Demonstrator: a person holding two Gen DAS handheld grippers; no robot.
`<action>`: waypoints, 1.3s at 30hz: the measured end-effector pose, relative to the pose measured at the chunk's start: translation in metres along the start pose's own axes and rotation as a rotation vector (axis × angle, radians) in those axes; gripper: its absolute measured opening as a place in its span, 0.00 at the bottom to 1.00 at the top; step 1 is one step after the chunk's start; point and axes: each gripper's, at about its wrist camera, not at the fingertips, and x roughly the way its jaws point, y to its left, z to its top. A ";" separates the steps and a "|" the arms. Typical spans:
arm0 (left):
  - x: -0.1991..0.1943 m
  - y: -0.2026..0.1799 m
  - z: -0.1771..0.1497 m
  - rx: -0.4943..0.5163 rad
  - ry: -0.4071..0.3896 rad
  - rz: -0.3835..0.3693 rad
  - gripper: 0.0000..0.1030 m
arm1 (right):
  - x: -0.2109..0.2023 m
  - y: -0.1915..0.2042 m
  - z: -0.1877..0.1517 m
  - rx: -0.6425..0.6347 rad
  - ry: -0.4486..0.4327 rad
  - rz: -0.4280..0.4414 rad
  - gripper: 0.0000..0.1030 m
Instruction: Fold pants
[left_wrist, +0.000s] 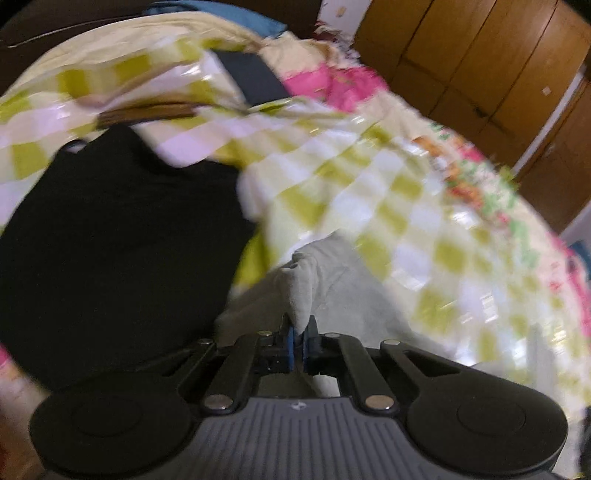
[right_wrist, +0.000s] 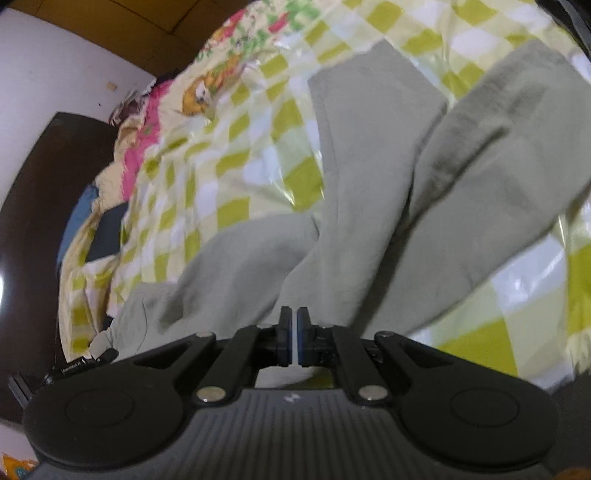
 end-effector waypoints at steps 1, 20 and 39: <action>0.010 0.006 -0.006 0.003 0.013 0.030 0.20 | 0.008 -0.005 -0.004 0.002 0.012 -0.021 0.03; 0.008 -0.008 -0.026 0.056 -0.011 0.195 0.32 | -0.024 0.016 0.018 -0.152 -0.134 -0.154 0.19; 0.070 -0.214 -0.094 0.449 0.201 -0.256 0.47 | 0.157 0.047 0.196 -0.270 -0.163 -0.386 0.45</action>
